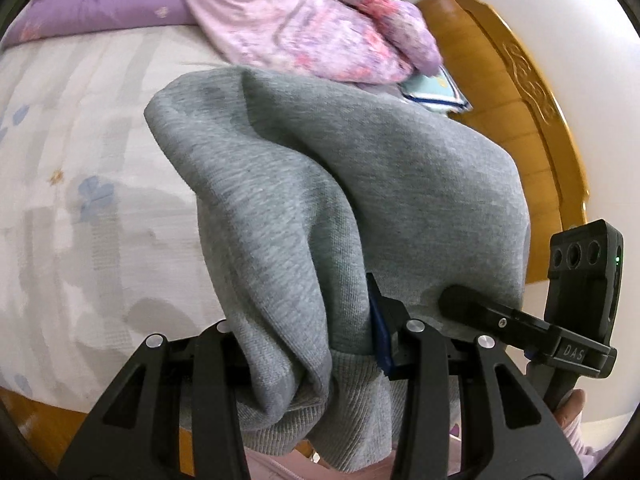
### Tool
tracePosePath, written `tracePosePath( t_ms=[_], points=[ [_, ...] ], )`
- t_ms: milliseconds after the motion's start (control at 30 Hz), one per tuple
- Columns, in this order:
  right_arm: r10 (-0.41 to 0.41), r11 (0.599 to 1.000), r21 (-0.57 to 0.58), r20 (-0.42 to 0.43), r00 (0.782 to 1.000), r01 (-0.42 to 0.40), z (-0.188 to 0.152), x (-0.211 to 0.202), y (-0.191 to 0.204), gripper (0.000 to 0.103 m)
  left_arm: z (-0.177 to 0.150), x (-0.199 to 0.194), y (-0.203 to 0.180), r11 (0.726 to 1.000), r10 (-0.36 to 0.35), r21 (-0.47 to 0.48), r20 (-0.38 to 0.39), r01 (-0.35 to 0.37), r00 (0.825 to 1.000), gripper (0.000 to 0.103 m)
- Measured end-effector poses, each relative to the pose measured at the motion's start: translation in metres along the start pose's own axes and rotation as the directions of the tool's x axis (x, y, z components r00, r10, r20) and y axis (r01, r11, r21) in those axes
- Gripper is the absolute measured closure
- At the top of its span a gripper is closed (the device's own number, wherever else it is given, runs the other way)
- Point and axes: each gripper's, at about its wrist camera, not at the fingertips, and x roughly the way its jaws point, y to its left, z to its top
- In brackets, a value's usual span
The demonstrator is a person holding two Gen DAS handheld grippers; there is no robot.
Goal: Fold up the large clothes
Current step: 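Carry the hoodie bundle with both tools toward the stack of folded clothes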
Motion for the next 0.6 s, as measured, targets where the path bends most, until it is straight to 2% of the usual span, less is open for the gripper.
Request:
tracePosePath(
  t_ms=[100,300,600],
  points=[
    [-0.007,0.999,0.033,0.043,0.999,0.005,-0.005,-0.035,-0.019,0.05,-0.005,0.016,-0.037,0.999,0.001,0.053,-0.01,0.0,1.0,0.062],
    [-0.017,0.998,0.067,0.108,0.994,0.01,-0.005,-0.105,-0.084,0.05,-0.016,0.062,-0.116,0.992,-0.013,0.126,-0.038,0.018,0.999,0.062],
    [-0.006,1.0,-0.01,0.07,0.998,0.007,0.04,-0.202,-0.205,0.05,-0.012,0.155,-0.261,0.995,0.017,0.101,-0.003,-0.017,1.0,0.062]
  ],
)
